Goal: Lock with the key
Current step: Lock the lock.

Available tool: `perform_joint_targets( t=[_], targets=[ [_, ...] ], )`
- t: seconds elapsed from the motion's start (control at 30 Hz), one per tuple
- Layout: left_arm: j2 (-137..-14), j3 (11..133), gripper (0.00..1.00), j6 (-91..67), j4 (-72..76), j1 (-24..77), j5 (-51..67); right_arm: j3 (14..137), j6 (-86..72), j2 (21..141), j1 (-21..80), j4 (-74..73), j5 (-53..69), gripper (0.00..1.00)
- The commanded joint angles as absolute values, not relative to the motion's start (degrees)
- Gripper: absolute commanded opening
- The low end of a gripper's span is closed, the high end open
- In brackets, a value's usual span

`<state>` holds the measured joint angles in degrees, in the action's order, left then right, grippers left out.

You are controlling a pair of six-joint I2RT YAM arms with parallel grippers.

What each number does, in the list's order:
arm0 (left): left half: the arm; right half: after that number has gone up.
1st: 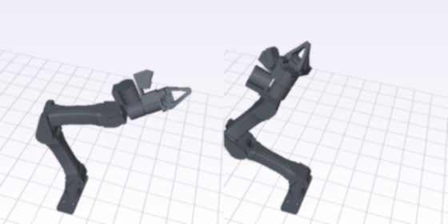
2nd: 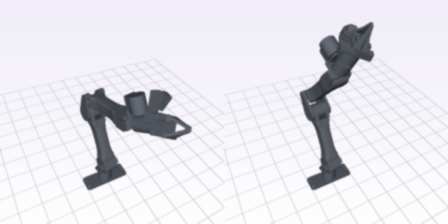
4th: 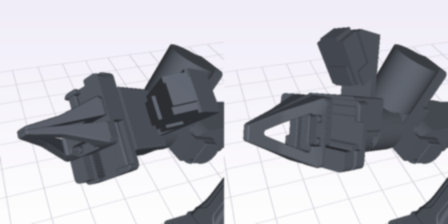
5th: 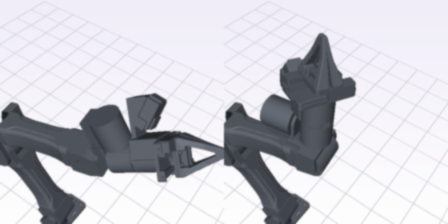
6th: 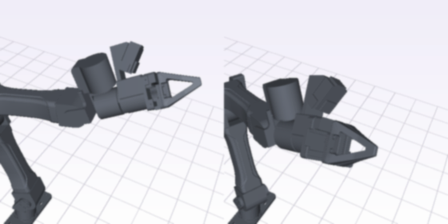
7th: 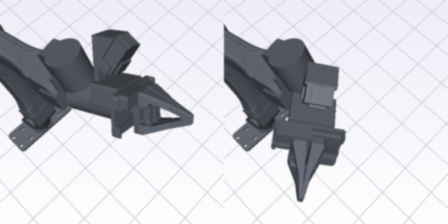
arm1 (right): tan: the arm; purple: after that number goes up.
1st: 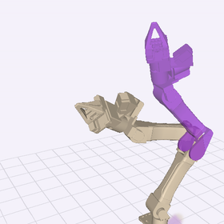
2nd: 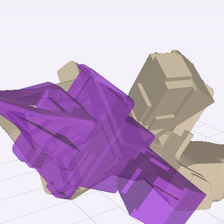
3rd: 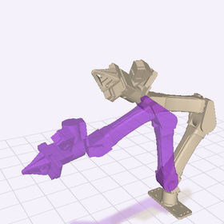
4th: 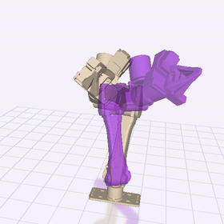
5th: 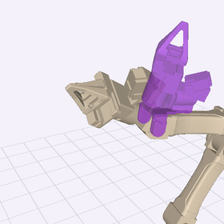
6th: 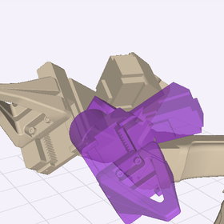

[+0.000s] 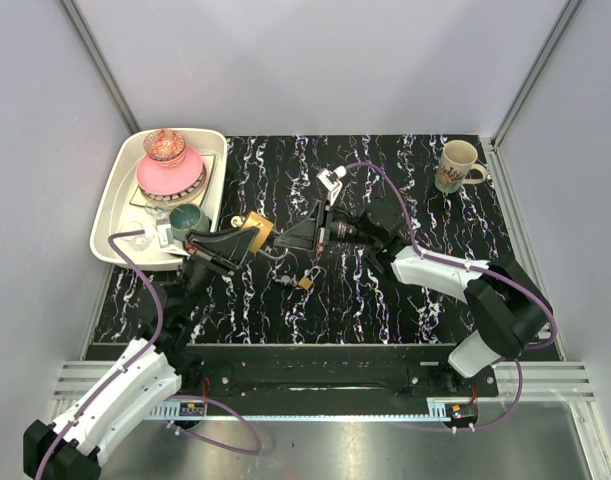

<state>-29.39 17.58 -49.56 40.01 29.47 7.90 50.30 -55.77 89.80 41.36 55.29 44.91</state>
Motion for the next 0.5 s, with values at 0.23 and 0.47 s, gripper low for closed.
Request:
perform_joint_targets(
  t=[0.23, 0.47],
  targets=[
    [-28.48, 21.62, 0.0, -48.51, 40.18, 29.18, 2.29, 48.17, -49.4, 82.45, 41.66, 50.63, 42.02, 0.0],
    [-31.37, 22.76, 0.0, -49.22, 40.78, 29.18, 4.83, 48.69, -45.79, 80.95, 41.66, 46.23, 41.04, 0.0]
  ],
)
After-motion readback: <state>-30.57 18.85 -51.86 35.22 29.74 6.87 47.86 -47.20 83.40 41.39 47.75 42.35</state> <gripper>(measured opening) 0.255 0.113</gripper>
